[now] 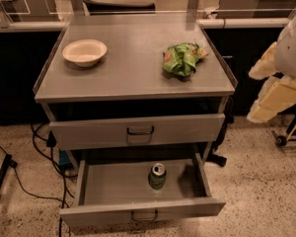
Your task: Pick green can from middle drawer and place on counter
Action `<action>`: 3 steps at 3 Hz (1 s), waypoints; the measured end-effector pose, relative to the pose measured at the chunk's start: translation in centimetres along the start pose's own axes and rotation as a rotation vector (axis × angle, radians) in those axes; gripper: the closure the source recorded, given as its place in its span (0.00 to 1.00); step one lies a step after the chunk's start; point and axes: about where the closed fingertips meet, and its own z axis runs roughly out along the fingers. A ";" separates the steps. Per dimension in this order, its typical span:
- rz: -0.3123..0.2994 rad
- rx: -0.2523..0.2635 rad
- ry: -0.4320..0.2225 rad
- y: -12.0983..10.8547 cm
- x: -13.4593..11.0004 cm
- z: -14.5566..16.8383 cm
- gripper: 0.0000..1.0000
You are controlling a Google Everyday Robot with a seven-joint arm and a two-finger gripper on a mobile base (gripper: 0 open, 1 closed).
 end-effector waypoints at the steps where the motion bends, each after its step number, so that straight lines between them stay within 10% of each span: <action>1: 0.026 -0.015 -0.029 1.1 -0.1 4.5 0.70; 3: 0.102 -0.022 -0.146 3.4 -1.3 15.3 1.00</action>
Offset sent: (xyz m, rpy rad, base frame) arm 0.0154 0.0323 -0.1568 0.1447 0.0388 -0.0641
